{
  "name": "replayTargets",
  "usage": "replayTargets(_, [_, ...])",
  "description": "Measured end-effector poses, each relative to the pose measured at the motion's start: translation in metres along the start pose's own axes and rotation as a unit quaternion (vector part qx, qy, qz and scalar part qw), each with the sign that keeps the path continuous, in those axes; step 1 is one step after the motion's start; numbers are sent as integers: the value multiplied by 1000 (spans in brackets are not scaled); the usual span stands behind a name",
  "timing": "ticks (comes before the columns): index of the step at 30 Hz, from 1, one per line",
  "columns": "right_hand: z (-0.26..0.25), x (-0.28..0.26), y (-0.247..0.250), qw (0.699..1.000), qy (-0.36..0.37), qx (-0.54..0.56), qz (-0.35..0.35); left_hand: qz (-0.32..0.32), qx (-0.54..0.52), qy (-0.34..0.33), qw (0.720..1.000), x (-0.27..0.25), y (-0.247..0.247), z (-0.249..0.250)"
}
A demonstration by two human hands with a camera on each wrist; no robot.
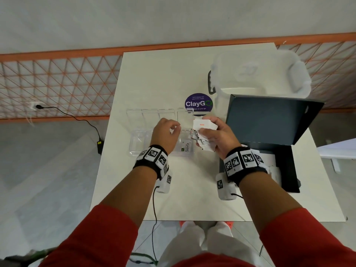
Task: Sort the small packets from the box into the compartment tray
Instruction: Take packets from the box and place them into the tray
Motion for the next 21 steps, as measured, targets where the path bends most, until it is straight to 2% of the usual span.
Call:
replayTargets(2, [2,0,-5,1000,1,-20,-10,31,-77,15,996,0,14,6])
replayTargets(5, [7,0,-16,998,2,-55,-22,-27,-147,50,988,0,13,15])
replayTargets(8, [9,1,-23,996,8,-84,-16,-76,-142,78,984,-2,7,15])
replayTargets(13, [11,1,-29,994,8,-107,-1,-60,-158,90,982,-6,15,8])
replayTargets(17, [10,1,-33,992,12,-125,14,-76,-155,80,982,-8,19,9])
replayTargets(21, [8,4,-30,990,14,-133,37,-73,-182,97,976,-10,27,0])
Point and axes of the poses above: each hand's wrist, its own x-axis towards the middle knuckle, its own y-axis out of the back of the hand, z = x × y, the point moved 9 cm from there along x, towards the middle knuckle, and after that the axes turned 9 degrees about -y, right-handed, at the moved point
